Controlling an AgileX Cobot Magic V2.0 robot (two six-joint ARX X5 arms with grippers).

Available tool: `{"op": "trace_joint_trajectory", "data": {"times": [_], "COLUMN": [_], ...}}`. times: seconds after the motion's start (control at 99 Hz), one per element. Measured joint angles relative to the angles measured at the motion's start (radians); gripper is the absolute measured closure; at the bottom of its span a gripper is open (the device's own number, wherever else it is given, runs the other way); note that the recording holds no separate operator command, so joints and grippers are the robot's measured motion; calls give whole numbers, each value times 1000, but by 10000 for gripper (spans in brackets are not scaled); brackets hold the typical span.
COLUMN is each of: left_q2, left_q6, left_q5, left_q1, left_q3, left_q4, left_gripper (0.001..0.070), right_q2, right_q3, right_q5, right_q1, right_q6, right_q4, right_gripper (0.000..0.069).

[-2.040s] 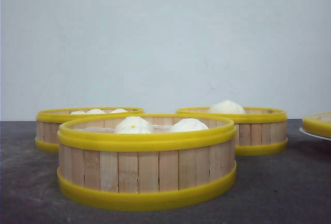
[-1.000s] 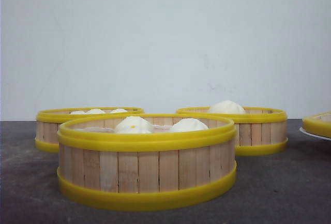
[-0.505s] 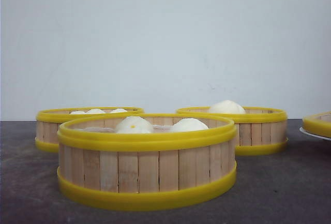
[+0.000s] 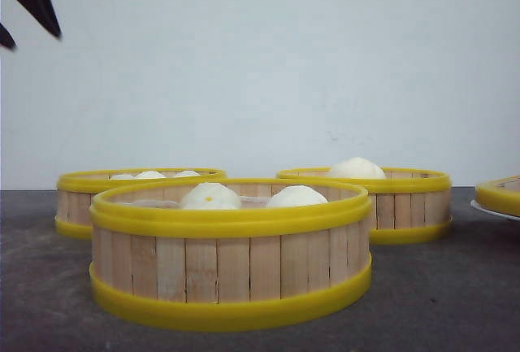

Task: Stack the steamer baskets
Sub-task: 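Move the left gripper down to the rim of the three-bun steamer basket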

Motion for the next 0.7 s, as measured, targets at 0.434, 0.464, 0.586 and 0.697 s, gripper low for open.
{"op": "trace_joint_trajectory", "data": {"times": [0.434,0.464,0.586,0.697], "left_q2": [448,469,533,566], "left_q6": [20,19,19,16], "left_q5": [-46,-47,-51,-69], "left_q1": [0,0,0,1], "left_q3": [231,240,263,271], "left_q4": [-72,-78,-80,-78], "left_gripper": [363,363,364,395], "right_q2": [44,47,65,81], "right_q3": [0,0,0,0], "right_q5": [0,0,0,0], "right_q1": [36,40,43,43], "right_q6": [0,0,0,0], "right_q4": [0,0,0,0], "right_gripper": [233,233,233,233]}}
